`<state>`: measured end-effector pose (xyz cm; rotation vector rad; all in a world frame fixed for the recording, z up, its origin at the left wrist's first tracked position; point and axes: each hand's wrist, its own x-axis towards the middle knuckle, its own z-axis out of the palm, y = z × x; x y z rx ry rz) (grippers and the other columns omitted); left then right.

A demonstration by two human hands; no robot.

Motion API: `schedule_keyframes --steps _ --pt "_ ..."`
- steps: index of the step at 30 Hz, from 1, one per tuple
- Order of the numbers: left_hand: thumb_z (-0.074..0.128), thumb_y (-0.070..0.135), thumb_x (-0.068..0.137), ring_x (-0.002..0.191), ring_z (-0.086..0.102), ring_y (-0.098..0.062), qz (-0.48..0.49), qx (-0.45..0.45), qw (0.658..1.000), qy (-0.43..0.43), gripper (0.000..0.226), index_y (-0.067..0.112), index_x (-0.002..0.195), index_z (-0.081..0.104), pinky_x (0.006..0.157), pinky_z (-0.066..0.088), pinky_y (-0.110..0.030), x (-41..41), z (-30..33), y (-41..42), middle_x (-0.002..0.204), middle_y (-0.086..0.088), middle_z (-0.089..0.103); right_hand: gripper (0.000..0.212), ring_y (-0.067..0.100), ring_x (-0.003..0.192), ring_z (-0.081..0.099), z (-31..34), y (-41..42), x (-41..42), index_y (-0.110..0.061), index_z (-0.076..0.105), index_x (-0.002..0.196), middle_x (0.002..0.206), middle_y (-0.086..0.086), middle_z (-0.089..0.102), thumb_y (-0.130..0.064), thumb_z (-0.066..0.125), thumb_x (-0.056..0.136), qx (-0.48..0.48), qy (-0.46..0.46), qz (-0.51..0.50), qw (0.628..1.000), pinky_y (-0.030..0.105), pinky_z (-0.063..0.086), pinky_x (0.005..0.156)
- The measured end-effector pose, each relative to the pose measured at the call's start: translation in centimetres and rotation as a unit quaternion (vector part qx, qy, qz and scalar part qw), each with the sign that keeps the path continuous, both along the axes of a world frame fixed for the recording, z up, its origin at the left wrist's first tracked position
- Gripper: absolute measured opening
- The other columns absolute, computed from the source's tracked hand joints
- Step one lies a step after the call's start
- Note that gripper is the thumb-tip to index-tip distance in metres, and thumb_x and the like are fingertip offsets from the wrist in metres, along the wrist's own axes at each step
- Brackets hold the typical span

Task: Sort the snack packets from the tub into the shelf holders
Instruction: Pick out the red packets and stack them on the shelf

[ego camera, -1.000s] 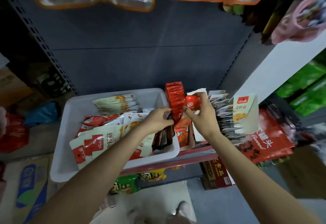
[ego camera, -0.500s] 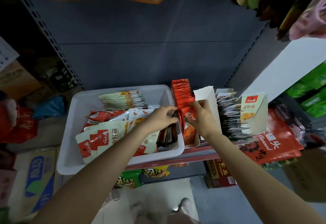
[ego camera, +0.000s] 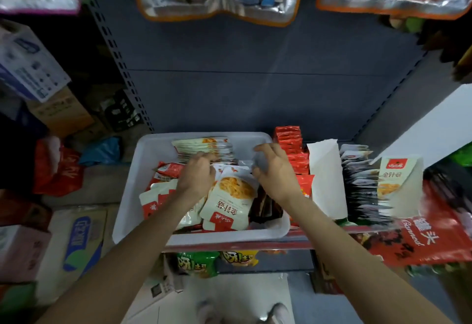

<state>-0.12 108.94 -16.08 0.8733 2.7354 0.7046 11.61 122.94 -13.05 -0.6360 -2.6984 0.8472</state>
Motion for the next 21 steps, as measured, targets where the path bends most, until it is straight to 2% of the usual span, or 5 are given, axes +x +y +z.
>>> schedule_keyframes --steps 3,9,16,19,21 --pt "0.047 0.002 0.091 0.107 0.055 -0.031 0.048 -0.078 0.995 0.028 0.032 0.005 0.12 0.059 0.087 0.047 -0.038 -3.0 -0.7 -2.7 0.119 -0.016 0.058 0.07 0.021 0.137 0.027 -1.5 -2.7 -3.3 -0.02 0.027 0.145 0.149 0.001 0.027 -0.027 0.065 0.087 -0.042 -0.09 0.063 0.993 0.033 0.03 0.109" --pt "0.072 0.032 0.079 0.102 0.06 -0.025 0.037 -0.08 0.991 -0.1 0.045 0.01 0.117 0.058 0.09 0.05 -0.041 -5.7 -0.7 -4.4 0.113 -0.007 0.065 0.107 0.018 0.146 -0.01 -4.7 -5.1 -6.5 -0.019 -0.006 0.151 0.159 0.0 -0.009 -0.04 0.071 0.079 -0.009 -0.214 0.102 0.972 0.034 0.002 0.118" --pt "0.065 0.017 0.087 0.083 0.062 -0.022 0.008 -0.128 0.989 -0.07 0.014 0.004 0.092 0.064 0.073 0.05 -0.033 -5.1 0.0 -4.4 0.092 -0.012 0.066 0.105 0.018 0.146 -0.008 -5.1 -5.4 -6.9 -0.021 0.001 0.151 0.159 -0.003 -0.007 -0.044 0.072 0.077 0.017 -0.239 0.073 0.968 0.037 0.007 0.118" --pt "0.053 0.012 0.093 0.075 0.056 -0.02 -0.03 -0.182 0.982 0.03 0.013 0.005 0.104 0.057 0.063 0.045 -0.03 -4.6 1.4 -4.8 0.089 -0.009 0.062 0.101 0.02 0.146 -0.002 -5.0 -5.4 -6.9 -0.022 0.004 0.151 0.159 -0.002 -0.002 -0.04 0.072 0.078 0.001 -0.239 0.073 0.968 0.038 0.01 0.118" --pt "0.049 0.015 0.095 0.066 0.051 -0.016 -0.065 -0.157 0.98 0.103 0.021 0.009 0.114 0.044 0.053 0.036 -0.024 -4.3 2.7 -5.4 0.082 -0.004 0.054 0.093 0.023 0.144 0.015 -4.4 -5.5 -7.1 -0.022 0.014 0.151 0.156 0.002 0.017 -0.034 0.072 0.079 -0.055 -0.186 0.072 0.978 0.038 0.021 0.115"
